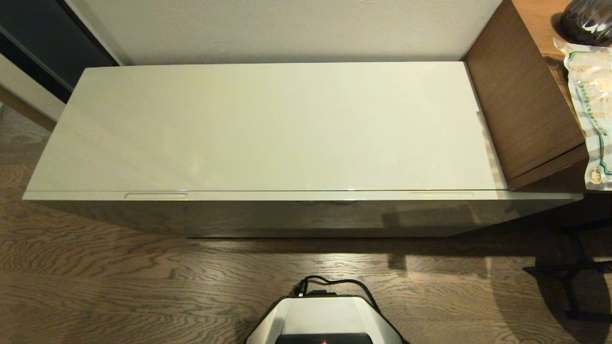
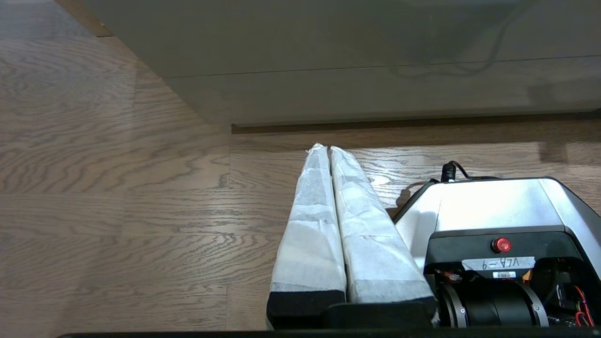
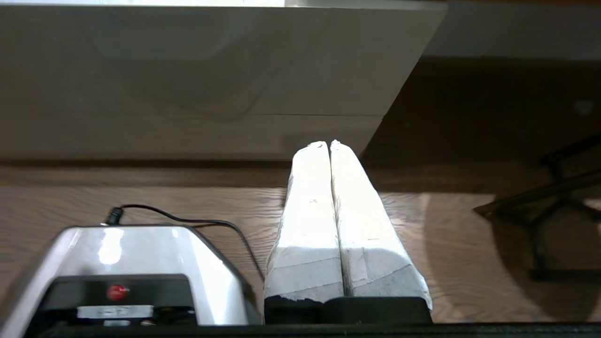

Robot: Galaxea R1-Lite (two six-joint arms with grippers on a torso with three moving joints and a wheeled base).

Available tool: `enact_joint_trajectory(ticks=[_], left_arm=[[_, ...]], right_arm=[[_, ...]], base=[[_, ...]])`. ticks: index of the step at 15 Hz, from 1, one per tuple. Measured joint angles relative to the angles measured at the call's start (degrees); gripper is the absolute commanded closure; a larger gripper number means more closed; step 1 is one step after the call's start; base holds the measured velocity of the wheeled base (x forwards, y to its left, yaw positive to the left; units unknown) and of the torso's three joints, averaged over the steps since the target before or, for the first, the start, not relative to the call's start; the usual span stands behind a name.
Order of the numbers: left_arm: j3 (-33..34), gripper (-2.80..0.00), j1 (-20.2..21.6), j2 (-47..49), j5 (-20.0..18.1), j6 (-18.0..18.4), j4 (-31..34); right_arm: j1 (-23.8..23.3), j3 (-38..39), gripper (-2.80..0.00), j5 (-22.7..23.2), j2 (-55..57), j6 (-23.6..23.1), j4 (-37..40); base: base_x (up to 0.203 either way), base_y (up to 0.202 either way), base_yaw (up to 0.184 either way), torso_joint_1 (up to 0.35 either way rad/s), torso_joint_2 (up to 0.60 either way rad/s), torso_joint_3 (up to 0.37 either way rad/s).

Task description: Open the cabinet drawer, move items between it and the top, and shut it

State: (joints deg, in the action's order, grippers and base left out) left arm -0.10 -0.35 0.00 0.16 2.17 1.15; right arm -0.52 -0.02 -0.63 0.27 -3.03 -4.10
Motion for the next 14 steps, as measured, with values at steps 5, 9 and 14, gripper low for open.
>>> enact_joint_trajectory(ticks=[5, 9, 14], left_arm=[[0.0, 0.00, 0.0, 0.0, 0.0, 0.0, 0.0], [0.0, 0.00, 0.0, 0.0, 0.0, 0.0, 0.0], [0.0, 0.00, 0.0, 0.0, 0.0, 0.0, 0.0]], right_arm=[[0.0, 0.0, 0.00, 0.0, 0.0, 5.5, 2.5], [0.0, 0.0, 0.00, 0.1, 0.0, 5.4, 2.6], [0.0, 0.0, 0.00, 0.2, 0.0, 5.0, 3.9]], base=[[0.000, 0.000, 0.000, 0.000, 0.00, 0.000], [0.000, 0.000, 0.000, 0.000, 0.00, 0.000], [0.000, 0.000, 0.000, 0.000, 0.00, 0.000]])
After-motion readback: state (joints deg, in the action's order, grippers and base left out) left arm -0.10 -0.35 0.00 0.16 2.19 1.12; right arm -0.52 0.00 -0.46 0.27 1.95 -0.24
